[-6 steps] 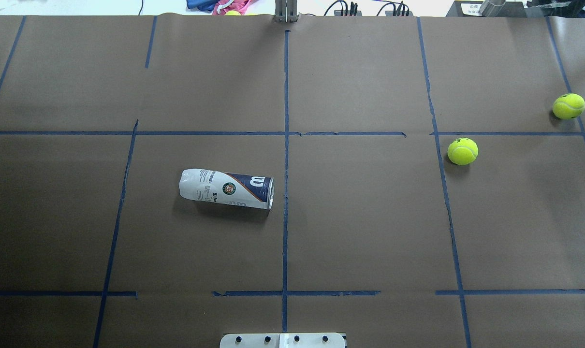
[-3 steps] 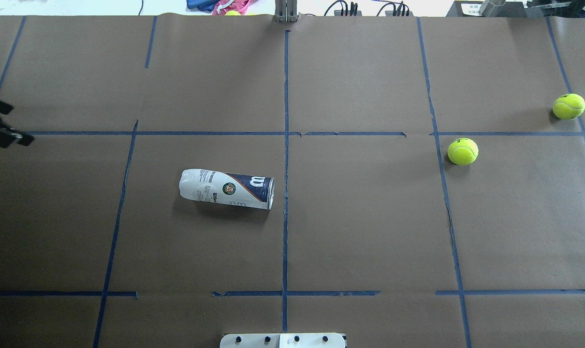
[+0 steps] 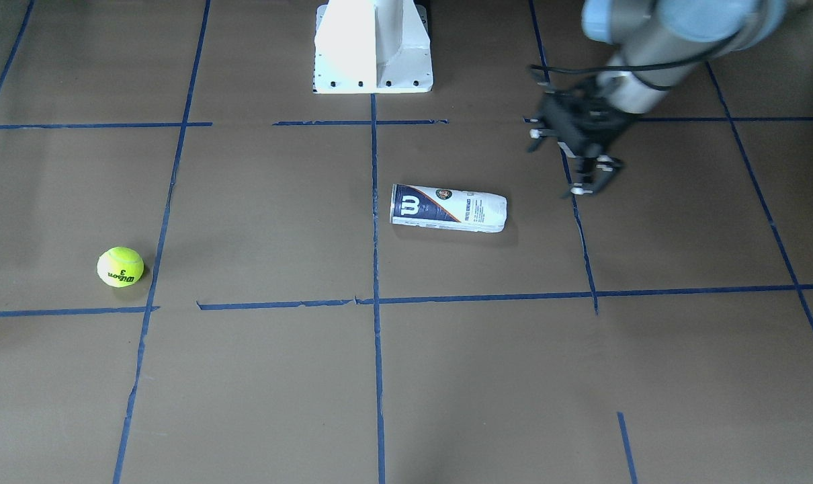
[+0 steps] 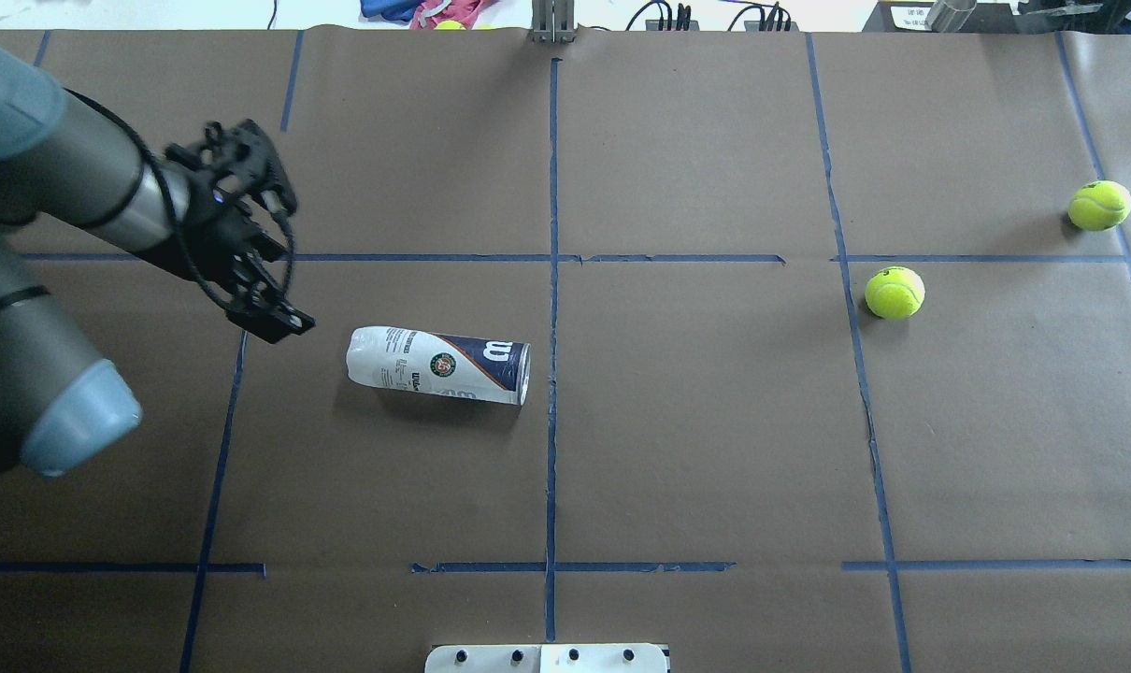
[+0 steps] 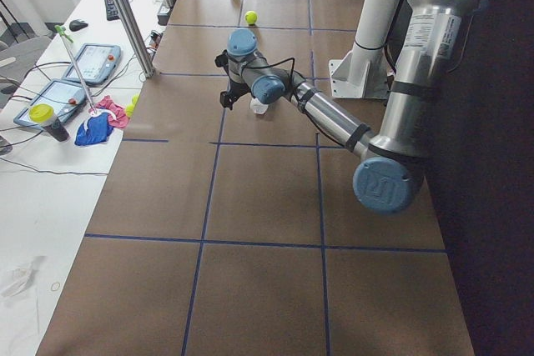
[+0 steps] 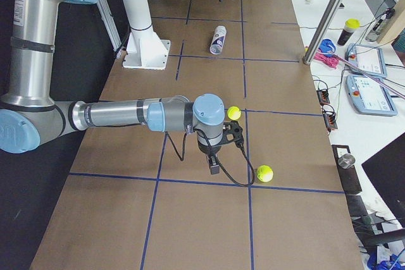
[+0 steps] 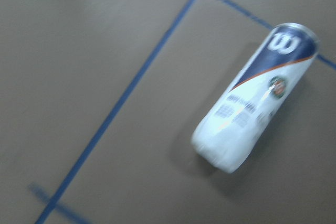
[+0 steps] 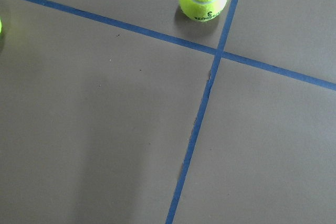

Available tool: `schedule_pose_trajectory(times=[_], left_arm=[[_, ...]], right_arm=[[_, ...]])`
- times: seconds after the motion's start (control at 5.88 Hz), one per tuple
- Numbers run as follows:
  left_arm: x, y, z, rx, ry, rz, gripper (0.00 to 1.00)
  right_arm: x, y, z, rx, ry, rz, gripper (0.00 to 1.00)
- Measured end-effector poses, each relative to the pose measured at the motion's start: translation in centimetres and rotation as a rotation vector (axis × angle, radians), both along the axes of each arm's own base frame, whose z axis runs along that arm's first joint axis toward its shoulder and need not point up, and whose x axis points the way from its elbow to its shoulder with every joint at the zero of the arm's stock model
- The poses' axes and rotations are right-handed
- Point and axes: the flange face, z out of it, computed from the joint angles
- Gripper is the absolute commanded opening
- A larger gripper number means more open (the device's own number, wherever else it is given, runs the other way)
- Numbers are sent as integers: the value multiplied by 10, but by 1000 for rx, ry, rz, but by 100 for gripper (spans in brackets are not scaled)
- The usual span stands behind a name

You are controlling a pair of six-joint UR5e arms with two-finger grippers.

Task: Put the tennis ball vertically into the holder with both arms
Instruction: 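Reach the left gripper down to the lying Wilson tennis ball can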

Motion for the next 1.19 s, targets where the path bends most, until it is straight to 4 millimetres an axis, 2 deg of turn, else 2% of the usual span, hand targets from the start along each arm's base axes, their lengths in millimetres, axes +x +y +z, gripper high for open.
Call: schedule_pose_trajectory(times=[0.17, 0.34, 0.51, 0.68, 1.02, 1.19], left_arm=[[53, 6, -37, 82, -44, 35, 100], [96, 11, -62, 168, -115, 65, 100], [128, 26, -72, 263, -198, 86, 100], [153, 44, -73, 365, -272, 116, 100], [188, 75, -76, 470, -359, 178, 100], [204, 82, -83, 491, -389, 181, 100]], right_arm=[[-4, -2, -2, 19, 0, -9, 99], [-7, -4, -3, 35, 0, -17, 99], [-10, -4, -5, 42, -5, -23, 99], [-12, -5, -5, 44, -8, -30, 99], [-18, -6, -2, 39, -9, -42, 99], [-18, -9, 1, 35, -8, -44, 99]])
